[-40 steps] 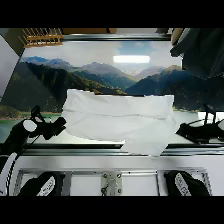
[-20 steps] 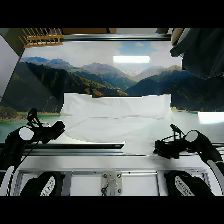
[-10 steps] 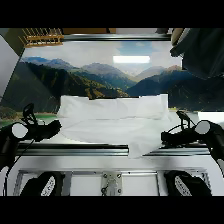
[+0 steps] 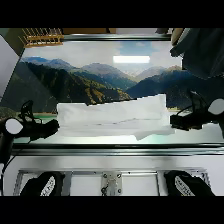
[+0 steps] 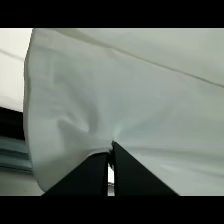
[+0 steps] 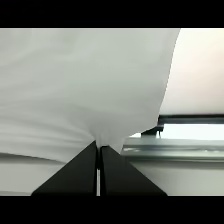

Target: Fold the clothes and pants, and hang the long-sleeved shirts on hangers.

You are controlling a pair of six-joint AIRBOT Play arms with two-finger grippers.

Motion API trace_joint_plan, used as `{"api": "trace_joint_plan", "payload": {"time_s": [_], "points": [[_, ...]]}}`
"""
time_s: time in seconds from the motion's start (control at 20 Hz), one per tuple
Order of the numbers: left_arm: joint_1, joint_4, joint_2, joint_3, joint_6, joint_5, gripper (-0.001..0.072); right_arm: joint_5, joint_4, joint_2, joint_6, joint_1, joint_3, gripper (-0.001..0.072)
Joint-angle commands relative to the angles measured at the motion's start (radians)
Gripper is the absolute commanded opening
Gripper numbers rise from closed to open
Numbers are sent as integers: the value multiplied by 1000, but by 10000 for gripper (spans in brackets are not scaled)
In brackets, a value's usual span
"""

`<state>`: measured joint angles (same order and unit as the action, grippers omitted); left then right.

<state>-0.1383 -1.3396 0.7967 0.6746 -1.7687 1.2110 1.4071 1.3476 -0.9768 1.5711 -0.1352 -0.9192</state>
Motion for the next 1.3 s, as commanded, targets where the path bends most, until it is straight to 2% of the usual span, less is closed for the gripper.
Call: {"api": "trace_joint_plan", "payload": {"time_s": [0.0,0.25,0.45,0.8,0.85,0.9,0.95,1.0,1.1,1.25], "points": [[-1,-3,172,129,35,-57,5,-90,0,-151,0,1,-153,8],[3,33,476,344,79,-79,5,-244,-70,-351,-1,3,-305,9],[3,31,667,486,79,-86,5,-413,-107,-451,-5,24,-327,9],[3,112,862,661,91,-52,6,-565,-144,-547,-39,69,-326,25],[4,111,872,675,95,-51,78,-574,-162,-552,-39,69,-326,86],[3,111,874,689,96,-52,420,-587,-183,-552,-39,68,-326,374],[3,111,871,706,96,-51,587,-593,-201,-549,-39,63,-329,631],[3,111,859,727,96,-47,554,-590,-218,-542,-45,54,-339,652],[3,110,812,763,97,-26,553,-551,-256,-512,-111,9,-363,652],[15,108,700,745,98,6,553,-392,-261,-482,-227,-127,-365,653]]}}
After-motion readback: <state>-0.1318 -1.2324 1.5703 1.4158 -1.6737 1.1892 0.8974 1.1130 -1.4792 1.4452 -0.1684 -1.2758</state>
